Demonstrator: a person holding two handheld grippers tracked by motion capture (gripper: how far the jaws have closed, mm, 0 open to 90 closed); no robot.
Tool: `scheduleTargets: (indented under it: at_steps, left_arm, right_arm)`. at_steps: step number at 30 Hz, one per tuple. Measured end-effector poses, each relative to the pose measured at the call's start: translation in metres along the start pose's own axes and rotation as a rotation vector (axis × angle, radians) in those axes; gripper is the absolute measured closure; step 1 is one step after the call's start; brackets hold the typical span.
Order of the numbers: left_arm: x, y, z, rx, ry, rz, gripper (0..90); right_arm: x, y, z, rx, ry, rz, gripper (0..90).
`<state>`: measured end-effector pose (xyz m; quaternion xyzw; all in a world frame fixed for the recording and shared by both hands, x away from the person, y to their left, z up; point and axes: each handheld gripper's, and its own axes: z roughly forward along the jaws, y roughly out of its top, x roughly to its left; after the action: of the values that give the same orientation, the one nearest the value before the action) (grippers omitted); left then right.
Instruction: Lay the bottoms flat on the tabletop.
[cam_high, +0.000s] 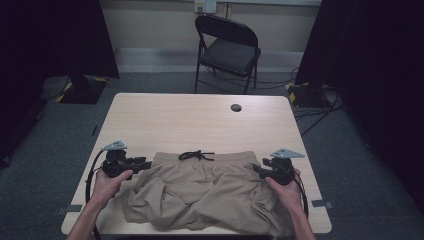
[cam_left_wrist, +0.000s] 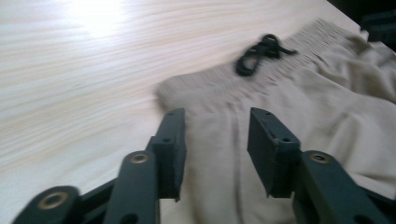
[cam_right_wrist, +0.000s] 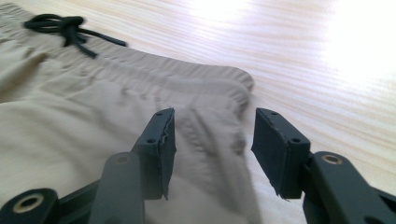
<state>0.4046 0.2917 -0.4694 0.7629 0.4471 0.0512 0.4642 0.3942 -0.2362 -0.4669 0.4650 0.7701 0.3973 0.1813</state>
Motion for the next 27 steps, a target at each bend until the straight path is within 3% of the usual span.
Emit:
scheduleTargets:
  at_steps: [2, 5, 10, 11, 13, 19, 21, 24, 27]
  left_arm:
    - [0.005, -0.005, 0.003, 0.017, 0.006, -0.026, 48.8]
    - [0.007, -0.013, 0.006, 0.026, 0.012, -0.045, 45.2]
    - [0.001, -0.023, 0.013, 0.073, 0.011, -0.022, 45.8]
    - [-0.001, -0.025, 0.014, 0.072, 0.016, -0.014, 48.0]
    - [-0.005, -0.027, 0.015, 0.085, -0.017, -0.013, 50.5]
    - [-0.017, -0.029, 0.021, 0.094, -0.016, 0.034, 63.4]
    - [-0.016, -0.029, 0.022, 0.094, -0.025, 0.033, 69.3]
    - [-0.011, -0.03, 0.024, 0.089, -0.045, -0.015, 84.6]
    - [-0.008, -0.03, 0.024, 0.087, -0.055, -0.023, 88.6]
  right_arm:
    - [-0.004, -0.004, 0.007, 0.019, 0.0, 0.017, 47.8]
    - [-0.004, -0.009, 0.013, 0.065, -0.01, -0.007, 45.2]
    - [-0.005, -0.012, 0.018, 0.082, -0.027, 0.005, 46.6]
    - [-0.005, -0.013, 0.019, 0.09, -0.03, 0.006, 48.6]
    - [-0.005, -0.014, 0.019, 0.092, -0.029, 0.006, 50.4]
    - [-0.002, -0.02, 0.017, 0.068, -0.011, 0.0, 63.4]
    - [0.0, -0.02, 0.016, 0.067, -0.011, -0.001, 67.0]
    - [0.004, -0.02, 0.018, 0.064, 0.017, -0.005, 79.3]
    - [0.003, -0.02, 0.019, 0.056, 0.036, 0.009, 86.6]
